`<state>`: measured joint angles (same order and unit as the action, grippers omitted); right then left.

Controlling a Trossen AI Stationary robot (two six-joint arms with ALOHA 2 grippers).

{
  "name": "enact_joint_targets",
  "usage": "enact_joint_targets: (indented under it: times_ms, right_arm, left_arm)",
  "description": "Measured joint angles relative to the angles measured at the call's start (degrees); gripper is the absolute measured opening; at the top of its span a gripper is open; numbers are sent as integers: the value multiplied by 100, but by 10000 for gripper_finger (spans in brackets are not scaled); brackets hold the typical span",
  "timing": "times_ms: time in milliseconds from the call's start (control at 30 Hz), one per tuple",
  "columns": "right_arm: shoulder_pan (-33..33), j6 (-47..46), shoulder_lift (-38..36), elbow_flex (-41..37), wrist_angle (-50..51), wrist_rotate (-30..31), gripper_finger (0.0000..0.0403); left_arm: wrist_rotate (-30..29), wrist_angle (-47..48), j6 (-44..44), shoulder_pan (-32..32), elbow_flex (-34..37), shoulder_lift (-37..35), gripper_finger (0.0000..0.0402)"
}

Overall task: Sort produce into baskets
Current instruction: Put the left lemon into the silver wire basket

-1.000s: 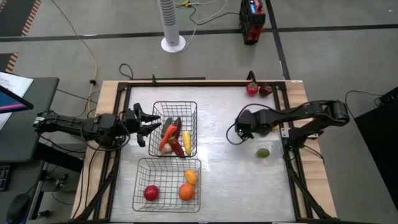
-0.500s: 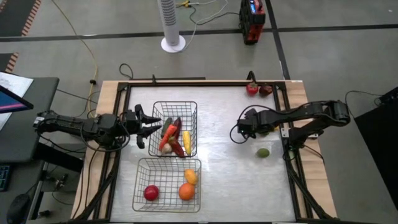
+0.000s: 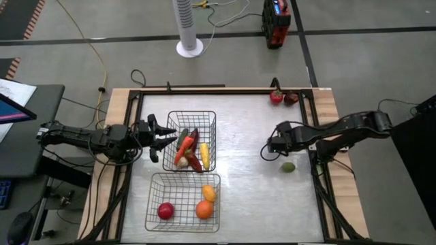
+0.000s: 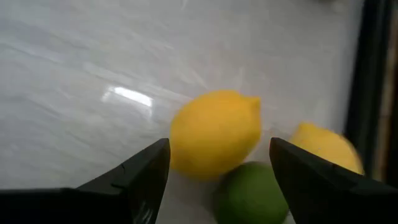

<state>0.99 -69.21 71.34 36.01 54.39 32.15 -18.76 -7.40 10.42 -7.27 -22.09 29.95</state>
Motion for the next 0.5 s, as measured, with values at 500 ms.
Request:
enact_joint_targets:
  times_ms: [500]
  right_arm:
    - [-1115,1906,-176,-792,-2697,-228,302]
  left_arm:
    - [-2,-16,-10,1,0,0,137]
